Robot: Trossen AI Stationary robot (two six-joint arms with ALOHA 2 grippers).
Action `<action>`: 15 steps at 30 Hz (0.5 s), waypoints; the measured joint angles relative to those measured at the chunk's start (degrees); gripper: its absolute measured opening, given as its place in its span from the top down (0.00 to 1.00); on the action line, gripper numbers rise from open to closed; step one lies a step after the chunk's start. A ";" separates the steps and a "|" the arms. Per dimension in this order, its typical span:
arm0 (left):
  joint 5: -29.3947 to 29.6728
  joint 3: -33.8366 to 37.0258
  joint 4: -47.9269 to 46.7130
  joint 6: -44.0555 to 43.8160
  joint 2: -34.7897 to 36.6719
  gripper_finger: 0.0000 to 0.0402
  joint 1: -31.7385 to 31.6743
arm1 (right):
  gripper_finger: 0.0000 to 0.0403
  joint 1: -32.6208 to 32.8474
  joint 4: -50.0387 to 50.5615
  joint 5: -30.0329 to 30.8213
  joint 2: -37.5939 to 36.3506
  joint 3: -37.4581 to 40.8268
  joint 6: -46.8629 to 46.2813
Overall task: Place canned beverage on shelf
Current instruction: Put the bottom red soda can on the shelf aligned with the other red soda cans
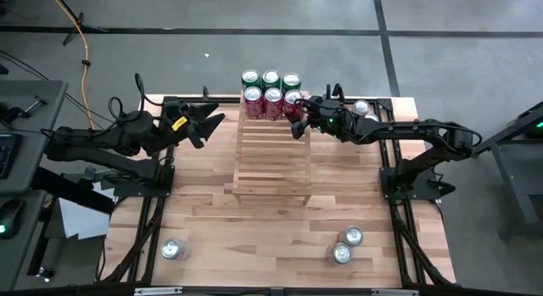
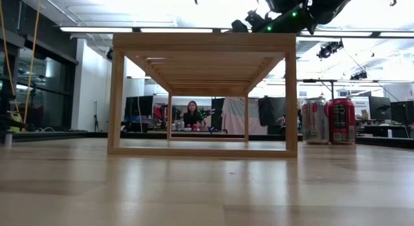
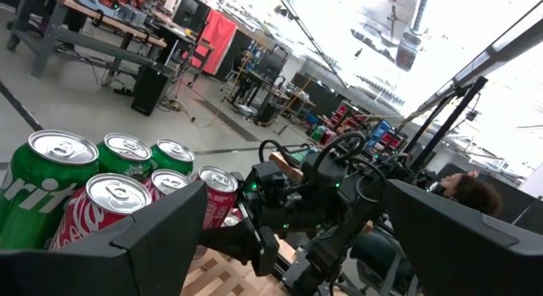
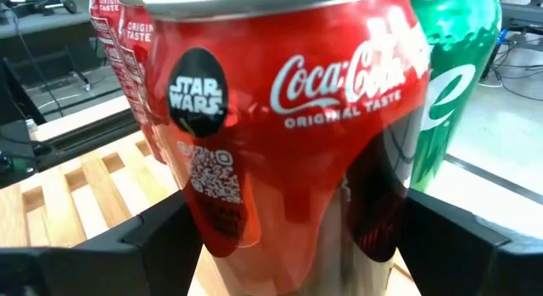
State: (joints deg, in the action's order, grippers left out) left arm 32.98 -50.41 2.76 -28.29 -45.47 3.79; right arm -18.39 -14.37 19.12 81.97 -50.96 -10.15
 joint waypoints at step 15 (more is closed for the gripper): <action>0.01 0.00 0.04 -0.02 0.00 0.13 -0.01 | 0.19 -0.03 1.16 0.00 0.02 -0.02 0.22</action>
State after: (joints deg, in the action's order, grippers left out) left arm 32.99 -50.41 2.81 -28.32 -45.47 3.79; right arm -18.42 -13.20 19.11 82.00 -50.98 -9.93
